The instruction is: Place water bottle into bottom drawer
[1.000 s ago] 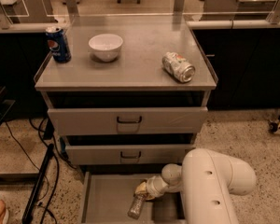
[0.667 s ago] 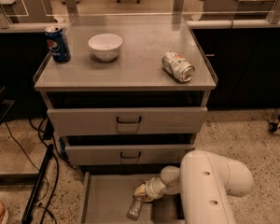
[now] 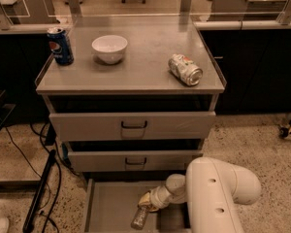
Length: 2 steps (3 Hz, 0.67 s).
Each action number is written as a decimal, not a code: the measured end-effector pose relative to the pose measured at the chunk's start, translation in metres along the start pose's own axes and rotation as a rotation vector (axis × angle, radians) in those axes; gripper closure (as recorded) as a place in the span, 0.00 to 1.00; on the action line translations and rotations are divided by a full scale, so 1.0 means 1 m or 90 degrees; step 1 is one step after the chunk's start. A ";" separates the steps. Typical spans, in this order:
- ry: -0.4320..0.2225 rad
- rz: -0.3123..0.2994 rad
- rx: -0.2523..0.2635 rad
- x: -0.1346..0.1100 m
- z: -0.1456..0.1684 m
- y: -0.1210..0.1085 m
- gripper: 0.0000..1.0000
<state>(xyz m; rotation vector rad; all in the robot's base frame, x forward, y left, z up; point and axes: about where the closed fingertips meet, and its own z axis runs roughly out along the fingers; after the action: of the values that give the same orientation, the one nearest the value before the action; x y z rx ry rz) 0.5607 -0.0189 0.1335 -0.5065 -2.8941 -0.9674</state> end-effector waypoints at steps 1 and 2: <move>0.000 0.000 0.000 0.000 0.000 0.000 0.61; 0.000 0.000 0.000 0.000 0.000 0.000 0.37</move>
Offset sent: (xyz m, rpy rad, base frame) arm 0.0000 0.0000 0.0000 0.0000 0.0000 0.0000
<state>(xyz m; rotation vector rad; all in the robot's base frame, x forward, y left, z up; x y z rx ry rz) 0.5607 -0.0188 0.1335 -0.5065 -2.8940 -0.9674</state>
